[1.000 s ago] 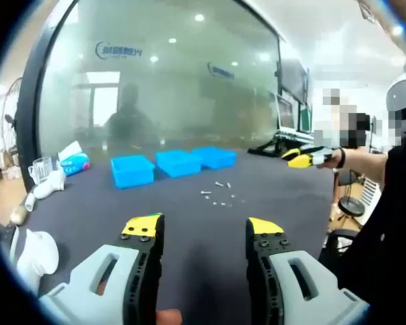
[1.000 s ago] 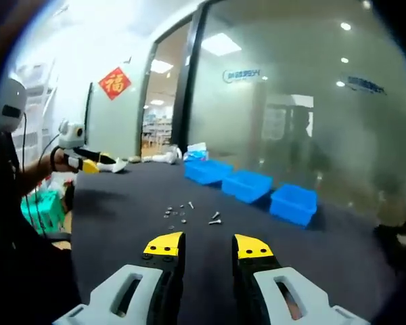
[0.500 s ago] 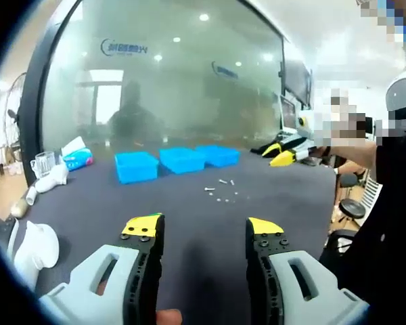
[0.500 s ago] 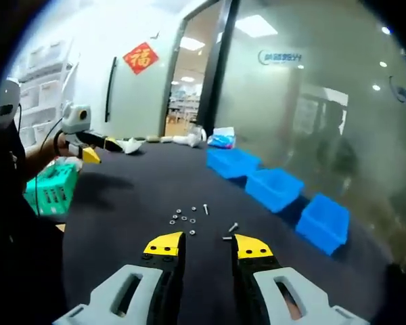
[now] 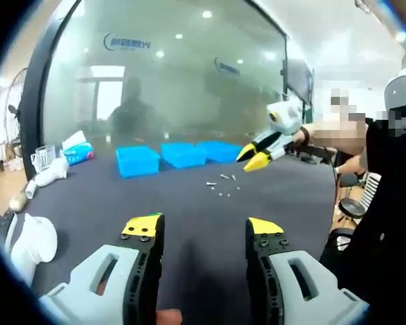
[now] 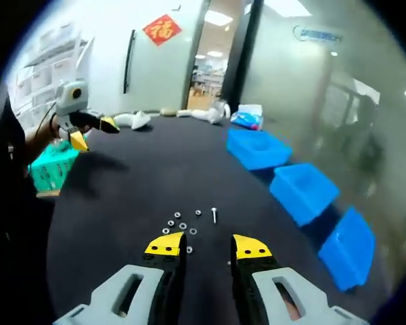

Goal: Sort the screws, nuts, and washers into the corresponding bins

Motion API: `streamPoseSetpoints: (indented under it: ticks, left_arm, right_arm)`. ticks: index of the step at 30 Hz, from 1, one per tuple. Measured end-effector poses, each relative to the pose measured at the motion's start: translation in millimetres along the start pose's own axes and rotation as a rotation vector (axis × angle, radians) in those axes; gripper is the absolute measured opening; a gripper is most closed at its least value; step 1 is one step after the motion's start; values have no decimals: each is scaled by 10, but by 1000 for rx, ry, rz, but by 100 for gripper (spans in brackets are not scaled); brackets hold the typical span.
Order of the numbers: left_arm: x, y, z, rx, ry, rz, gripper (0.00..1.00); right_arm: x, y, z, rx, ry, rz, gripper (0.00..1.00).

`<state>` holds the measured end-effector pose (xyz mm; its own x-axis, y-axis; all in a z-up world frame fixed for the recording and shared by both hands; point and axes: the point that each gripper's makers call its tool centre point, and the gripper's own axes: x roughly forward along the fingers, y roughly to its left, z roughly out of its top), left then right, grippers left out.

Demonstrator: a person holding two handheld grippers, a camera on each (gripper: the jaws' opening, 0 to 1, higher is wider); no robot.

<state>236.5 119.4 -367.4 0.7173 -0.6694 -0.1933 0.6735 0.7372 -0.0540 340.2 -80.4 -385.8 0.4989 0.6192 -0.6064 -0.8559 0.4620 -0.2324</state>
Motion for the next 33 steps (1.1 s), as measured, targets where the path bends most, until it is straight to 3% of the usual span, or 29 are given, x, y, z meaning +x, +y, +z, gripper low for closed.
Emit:
streamPoseSetpoints:
  ticks: [10,17,30,33]
  left_arm:
    - [-9,34,-43,1,19,16,47]
    - [-30,60,-72,-7,22,23,47]
    - [-22,89,-84,-21,15,23,47]
    - [-17,90,-88,-23,15,20,47]
  right_arm:
    - [395,47,-14,-54,108,96,20]
    - [499,52,-45,-57,173,157,20]
    - [638,-10,-22,-143,299,207,17]
    - [669,-52,22,-130,311,215,15]
